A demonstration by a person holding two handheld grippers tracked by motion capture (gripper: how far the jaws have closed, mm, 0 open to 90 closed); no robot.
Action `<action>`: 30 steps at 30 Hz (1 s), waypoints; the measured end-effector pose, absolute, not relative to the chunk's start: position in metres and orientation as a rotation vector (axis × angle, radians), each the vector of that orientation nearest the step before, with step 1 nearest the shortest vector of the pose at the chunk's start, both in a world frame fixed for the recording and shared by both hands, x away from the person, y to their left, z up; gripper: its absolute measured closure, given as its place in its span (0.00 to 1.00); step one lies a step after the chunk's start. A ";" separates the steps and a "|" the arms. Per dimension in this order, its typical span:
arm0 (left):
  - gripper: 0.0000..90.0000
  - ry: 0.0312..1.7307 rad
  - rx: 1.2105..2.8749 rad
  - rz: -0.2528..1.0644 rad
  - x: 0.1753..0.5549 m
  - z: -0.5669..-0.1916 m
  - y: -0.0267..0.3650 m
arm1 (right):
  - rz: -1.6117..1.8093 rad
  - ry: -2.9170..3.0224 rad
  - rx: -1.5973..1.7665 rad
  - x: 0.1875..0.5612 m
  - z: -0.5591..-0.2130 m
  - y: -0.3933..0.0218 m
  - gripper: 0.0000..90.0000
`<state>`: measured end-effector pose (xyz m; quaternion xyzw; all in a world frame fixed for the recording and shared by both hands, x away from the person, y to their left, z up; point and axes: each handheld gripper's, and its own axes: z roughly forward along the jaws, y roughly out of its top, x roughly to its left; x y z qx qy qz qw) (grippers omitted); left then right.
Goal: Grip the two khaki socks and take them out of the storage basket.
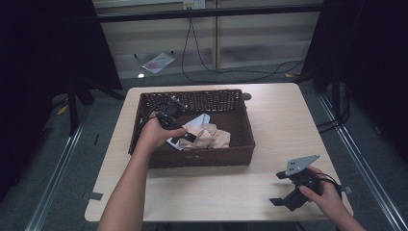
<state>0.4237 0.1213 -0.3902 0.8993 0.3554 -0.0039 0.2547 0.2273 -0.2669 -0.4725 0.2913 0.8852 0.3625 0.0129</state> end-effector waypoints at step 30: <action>0.98 0.963 2.628 -0.115 0.466 -0.426 0.116 | 1.126 2.786 0.868 0.228 -0.473 -0.266 0.03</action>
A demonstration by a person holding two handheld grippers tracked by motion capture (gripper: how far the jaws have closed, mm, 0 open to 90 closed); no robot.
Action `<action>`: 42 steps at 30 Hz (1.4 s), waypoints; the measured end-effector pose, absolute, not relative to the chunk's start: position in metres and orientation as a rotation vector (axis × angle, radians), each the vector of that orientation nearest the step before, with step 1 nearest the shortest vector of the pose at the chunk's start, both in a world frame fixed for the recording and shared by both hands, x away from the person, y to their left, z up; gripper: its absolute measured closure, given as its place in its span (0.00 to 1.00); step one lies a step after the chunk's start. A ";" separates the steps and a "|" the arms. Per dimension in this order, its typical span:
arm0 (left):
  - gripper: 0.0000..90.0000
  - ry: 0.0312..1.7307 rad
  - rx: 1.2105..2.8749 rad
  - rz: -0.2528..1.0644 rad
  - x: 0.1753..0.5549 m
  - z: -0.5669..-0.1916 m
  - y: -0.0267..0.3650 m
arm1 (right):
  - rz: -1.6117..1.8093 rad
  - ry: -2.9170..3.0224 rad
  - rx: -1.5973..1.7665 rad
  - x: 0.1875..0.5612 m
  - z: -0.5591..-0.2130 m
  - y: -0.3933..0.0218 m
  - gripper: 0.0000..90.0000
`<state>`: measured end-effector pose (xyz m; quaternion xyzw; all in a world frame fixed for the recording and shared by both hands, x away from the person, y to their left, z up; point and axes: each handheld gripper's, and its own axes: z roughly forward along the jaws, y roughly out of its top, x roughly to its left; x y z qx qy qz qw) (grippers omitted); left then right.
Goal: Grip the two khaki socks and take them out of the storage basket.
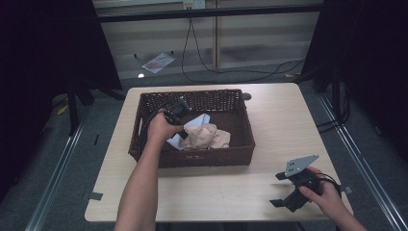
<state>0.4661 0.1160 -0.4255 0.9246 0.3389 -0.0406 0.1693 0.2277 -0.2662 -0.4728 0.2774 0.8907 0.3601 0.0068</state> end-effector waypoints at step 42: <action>0.99 0.930 2.558 -0.198 0.430 -0.231 0.120 | 1.133 2.791 0.861 0.228 -0.471 -0.265 0.03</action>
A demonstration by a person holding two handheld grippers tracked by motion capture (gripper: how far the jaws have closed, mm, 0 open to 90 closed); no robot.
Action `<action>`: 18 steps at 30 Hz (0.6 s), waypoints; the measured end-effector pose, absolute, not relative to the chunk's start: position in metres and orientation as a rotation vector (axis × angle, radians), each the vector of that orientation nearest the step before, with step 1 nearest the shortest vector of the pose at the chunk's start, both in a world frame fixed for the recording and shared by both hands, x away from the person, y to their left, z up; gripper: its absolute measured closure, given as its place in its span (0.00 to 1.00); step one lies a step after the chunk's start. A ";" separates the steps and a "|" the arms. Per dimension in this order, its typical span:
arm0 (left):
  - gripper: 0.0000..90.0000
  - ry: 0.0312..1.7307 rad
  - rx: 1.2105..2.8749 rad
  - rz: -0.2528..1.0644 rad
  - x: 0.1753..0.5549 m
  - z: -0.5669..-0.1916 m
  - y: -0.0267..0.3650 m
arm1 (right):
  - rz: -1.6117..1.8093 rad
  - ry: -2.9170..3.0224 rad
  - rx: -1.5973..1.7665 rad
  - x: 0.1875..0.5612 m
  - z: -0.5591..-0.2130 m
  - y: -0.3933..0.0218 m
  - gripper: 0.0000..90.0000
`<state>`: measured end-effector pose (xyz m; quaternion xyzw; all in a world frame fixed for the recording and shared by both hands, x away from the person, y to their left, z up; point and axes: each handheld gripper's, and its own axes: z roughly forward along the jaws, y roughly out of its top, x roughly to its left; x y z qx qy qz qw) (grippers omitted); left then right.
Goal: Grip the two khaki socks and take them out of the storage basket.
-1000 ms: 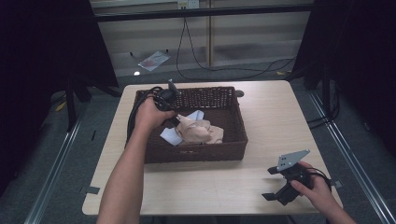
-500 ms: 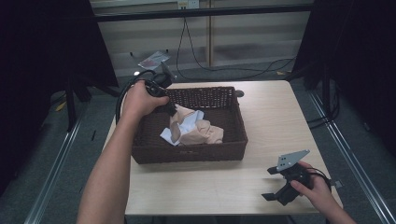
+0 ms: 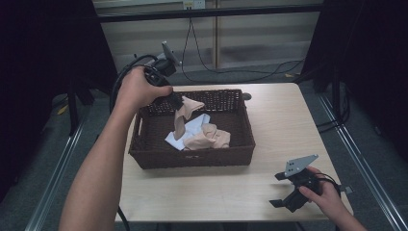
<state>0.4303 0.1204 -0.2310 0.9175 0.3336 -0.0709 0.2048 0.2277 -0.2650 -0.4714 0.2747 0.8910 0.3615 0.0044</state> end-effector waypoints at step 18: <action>0.98 0.837 2.564 -0.235 0.406 -0.216 0.112 | 1.140 2.797 0.857 0.227 -0.470 -0.264 0.02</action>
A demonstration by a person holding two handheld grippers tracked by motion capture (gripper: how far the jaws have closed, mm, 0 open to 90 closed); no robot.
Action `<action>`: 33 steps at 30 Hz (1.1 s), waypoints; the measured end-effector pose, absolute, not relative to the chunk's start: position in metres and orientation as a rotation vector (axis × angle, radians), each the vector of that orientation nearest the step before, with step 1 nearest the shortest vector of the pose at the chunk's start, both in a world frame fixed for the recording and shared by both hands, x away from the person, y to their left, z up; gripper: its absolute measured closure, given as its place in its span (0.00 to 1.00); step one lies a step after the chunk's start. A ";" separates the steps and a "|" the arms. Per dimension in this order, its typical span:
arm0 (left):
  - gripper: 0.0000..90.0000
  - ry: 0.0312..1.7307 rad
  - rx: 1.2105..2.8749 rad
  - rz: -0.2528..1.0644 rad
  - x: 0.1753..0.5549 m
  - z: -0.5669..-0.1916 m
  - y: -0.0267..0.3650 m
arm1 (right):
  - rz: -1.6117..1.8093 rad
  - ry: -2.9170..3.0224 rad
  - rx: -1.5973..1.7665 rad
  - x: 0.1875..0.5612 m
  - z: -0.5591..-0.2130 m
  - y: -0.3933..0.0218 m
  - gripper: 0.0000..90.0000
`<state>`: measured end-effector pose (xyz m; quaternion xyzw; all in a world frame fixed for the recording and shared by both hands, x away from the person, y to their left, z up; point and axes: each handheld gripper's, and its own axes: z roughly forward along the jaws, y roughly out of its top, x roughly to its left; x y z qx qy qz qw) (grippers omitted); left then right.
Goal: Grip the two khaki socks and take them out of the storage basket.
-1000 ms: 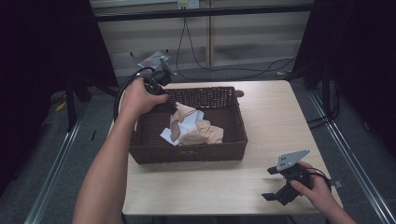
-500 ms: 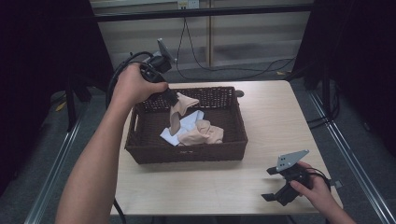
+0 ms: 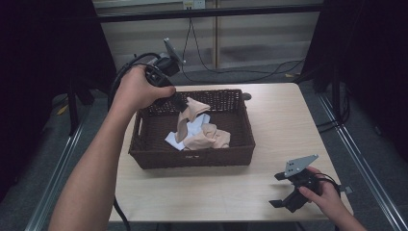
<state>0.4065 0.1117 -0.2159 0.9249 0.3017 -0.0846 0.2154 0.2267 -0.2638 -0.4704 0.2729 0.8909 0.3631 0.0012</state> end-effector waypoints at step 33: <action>0.94 0.583 2.638 -0.291 0.347 -0.266 0.080 | 1.147 2.792 0.849 0.226 -0.470 -0.263 0.02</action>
